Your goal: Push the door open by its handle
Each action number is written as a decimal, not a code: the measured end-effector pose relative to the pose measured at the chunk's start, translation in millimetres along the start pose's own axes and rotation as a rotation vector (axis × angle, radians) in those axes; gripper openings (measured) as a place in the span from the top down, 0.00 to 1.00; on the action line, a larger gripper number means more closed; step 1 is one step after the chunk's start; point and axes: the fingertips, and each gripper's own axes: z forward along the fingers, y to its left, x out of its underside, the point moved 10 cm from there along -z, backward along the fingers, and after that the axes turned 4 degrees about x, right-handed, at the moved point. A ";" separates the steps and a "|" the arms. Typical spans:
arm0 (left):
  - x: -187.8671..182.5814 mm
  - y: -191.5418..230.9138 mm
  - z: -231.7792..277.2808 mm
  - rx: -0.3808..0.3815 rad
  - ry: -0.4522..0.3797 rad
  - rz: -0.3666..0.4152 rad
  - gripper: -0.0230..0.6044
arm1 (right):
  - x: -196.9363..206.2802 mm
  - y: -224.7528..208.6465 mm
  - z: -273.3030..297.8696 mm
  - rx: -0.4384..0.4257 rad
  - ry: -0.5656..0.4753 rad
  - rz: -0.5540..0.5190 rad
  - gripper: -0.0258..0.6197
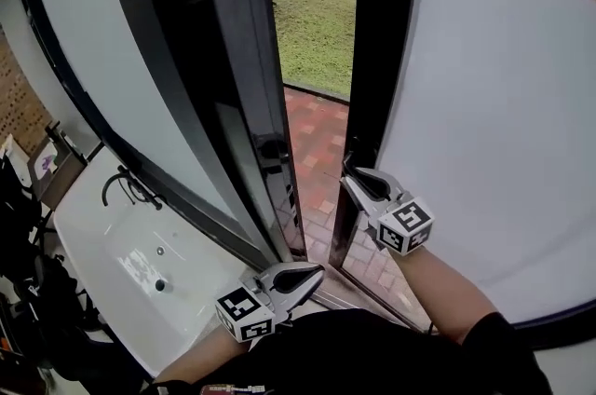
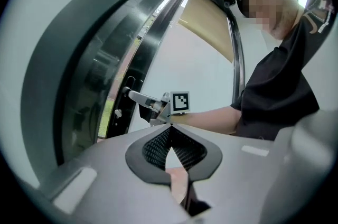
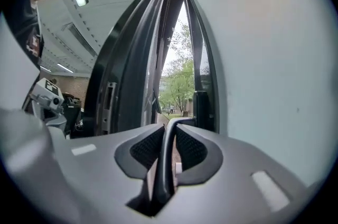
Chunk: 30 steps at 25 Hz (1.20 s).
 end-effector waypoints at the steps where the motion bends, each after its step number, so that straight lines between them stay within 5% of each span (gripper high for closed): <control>1: 0.8 -2.1 10.9 0.003 -0.005 0.000 0.96 | -1.9 -11.9 2.8 0.014 0.024 0.001 0.87; 12: -7.8 21.1 88.4 0.110 0.040 0.006 0.96 | -14.7 -155.1 21.9 0.215 0.153 0.050 0.87; 19: -3.8 43.4 132.8 0.214 0.159 0.000 0.96 | -21.7 -249.9 10.3 0.353 0.279 0.108 0.87; 30: -0.5 96.8 219.7 0.098 0.160 -0.034 0.96 | -15.8 -384.5 -26.9 0.557 0.303 0.075 0.88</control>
